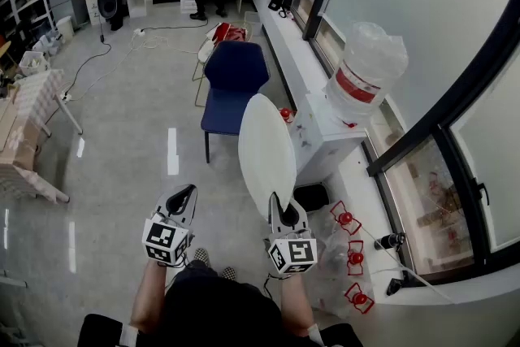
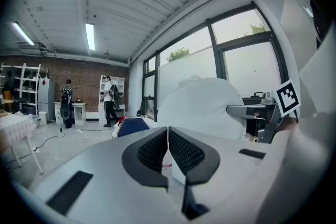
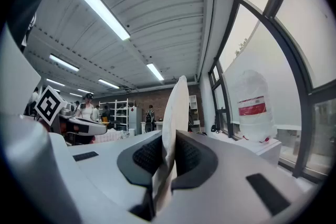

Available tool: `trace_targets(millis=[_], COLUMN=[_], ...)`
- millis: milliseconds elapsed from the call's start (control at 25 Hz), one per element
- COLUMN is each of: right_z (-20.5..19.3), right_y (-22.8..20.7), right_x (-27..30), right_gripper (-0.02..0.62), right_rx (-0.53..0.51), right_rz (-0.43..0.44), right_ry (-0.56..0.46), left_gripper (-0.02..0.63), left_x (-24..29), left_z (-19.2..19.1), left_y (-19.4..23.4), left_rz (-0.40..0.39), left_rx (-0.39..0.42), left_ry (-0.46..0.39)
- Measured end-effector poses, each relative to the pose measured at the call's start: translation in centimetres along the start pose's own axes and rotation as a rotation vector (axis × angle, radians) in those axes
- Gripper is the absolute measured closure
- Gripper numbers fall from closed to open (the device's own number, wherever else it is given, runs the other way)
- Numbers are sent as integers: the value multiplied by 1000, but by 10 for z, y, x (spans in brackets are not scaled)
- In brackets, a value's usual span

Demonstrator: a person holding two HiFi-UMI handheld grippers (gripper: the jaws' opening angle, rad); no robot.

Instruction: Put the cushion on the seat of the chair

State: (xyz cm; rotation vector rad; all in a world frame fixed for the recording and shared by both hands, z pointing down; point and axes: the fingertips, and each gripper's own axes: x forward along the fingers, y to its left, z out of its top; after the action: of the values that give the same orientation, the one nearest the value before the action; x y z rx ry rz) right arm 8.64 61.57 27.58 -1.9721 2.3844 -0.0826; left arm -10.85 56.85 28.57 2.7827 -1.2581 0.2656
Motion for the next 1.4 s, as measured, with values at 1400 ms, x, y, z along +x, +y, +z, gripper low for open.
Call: trace_targets(millis=[1400], right_z=[-8], right_y=[-25], right_x=[85], right_gripper=[546], right_rx=[11], right_rz=[-11], right_ry=[0], left_gripper=[583], left_x=[76], left_z=[6], left_y=[57], left_rz=[-15], left_rx=[19], left_ry=[17])
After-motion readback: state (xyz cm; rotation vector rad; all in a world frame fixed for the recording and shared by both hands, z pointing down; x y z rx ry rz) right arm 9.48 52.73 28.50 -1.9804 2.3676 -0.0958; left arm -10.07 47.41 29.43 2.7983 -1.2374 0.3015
